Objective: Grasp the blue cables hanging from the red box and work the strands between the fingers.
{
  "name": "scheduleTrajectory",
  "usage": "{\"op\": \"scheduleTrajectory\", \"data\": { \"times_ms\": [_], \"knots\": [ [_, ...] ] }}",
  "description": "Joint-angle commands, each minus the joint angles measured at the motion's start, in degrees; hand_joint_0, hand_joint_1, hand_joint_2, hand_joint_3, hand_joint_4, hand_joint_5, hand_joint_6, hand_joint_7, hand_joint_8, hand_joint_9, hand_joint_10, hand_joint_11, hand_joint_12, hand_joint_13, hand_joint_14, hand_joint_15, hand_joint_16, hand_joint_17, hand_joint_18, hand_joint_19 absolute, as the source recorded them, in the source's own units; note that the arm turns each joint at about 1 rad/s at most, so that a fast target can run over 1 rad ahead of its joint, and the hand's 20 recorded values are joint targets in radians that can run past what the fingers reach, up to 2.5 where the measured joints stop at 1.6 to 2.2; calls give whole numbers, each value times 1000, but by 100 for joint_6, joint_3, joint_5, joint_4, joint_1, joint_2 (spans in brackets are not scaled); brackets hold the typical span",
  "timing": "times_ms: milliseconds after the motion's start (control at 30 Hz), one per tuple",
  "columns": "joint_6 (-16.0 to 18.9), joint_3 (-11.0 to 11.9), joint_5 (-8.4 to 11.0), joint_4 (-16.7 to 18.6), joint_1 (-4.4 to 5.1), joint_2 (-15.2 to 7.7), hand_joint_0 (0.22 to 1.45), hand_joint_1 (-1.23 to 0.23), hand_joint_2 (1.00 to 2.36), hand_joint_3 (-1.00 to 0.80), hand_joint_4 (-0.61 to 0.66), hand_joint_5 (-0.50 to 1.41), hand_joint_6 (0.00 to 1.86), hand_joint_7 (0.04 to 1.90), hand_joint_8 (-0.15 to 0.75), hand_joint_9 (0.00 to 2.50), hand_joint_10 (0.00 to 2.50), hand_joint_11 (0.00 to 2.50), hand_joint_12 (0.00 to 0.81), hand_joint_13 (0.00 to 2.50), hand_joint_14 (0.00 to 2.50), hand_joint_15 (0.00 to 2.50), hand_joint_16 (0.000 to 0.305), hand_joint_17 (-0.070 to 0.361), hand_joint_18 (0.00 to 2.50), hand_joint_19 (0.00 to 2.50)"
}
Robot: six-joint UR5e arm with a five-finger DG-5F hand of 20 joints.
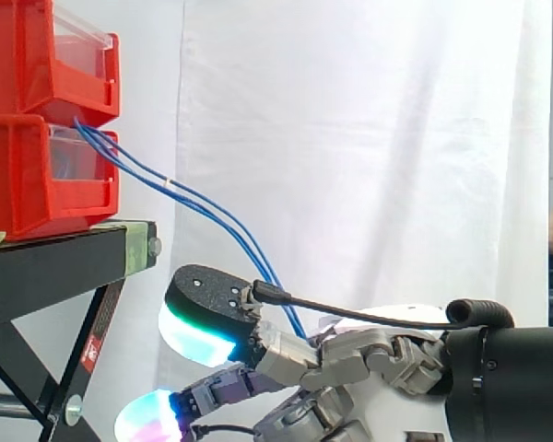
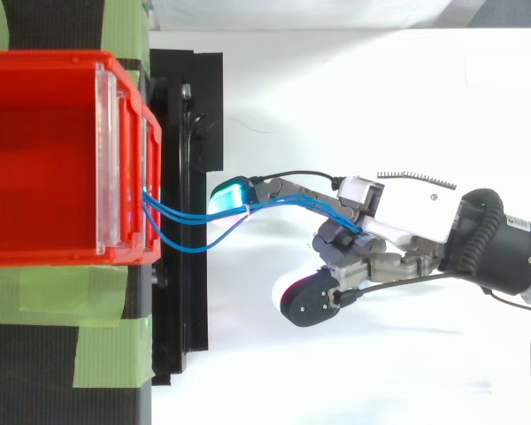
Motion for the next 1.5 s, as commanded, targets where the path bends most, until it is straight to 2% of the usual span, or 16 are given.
{"op": "scheduleTrajectory", "data": {
  "times_ms": [0, 100, 133, 167, 333, 533, 1467],
  "knots": [
    [0, 1, 0, 0, 1, -4, 729, -539, 1000, -1000, 279, -96, 8, 723, 530, 1326, 2500, 2500, 585, 1595, 2500, 1813, 62, 140, 1792, 786],
    [0, 1, 0, 0, 1, -4, 725, -536, 1000, -1000, 291, -71, 9, 726, 562, 1436, 2500, 2500, 601, 1670, 2500, 1796, 64, 143, 1888, 757],
    [0, 1, 0, 0, -8, 5, 725, -536, 1000, -1000, 302, -56, 9, 728, 565, 1479, 2500, 2500, 605, 1711, 2500, 1793, 190, 143, 1925, 753],
    [0, 1, 0, 0, -8, -4, 724, -536, 1000, -1000, 307, -57, 9, 727, 566, 1514, 2500, 2500, 608, 1738, 2500, 1782, 194, 146, 1964, 747],
    [0, -8, 0, 0, 1, 5, 717, -535, 1000, -1000, 352, 44, 9, 731, 541, 1813, 2500, 2500, 615, 1934, 2500, 1738, 198, 149, 2289, 660],
    [0, 1, 0, 0, 1, 5, 715, -534, 1000, -1000, 364, 69, 9, 729, 536, 1894, 2500, 2500, 620, 1984, 2500, 1783, 198, 149, 2396, 666],
    [0, 1, 0, -9, -8, 5, 704, -531, 1000, -1000, 362, 52, 8, 712, 531, 1939, 2500, 2500, 618, 2017, 2500, 1856, 203, 152, 2457, 711]
  ]
}}
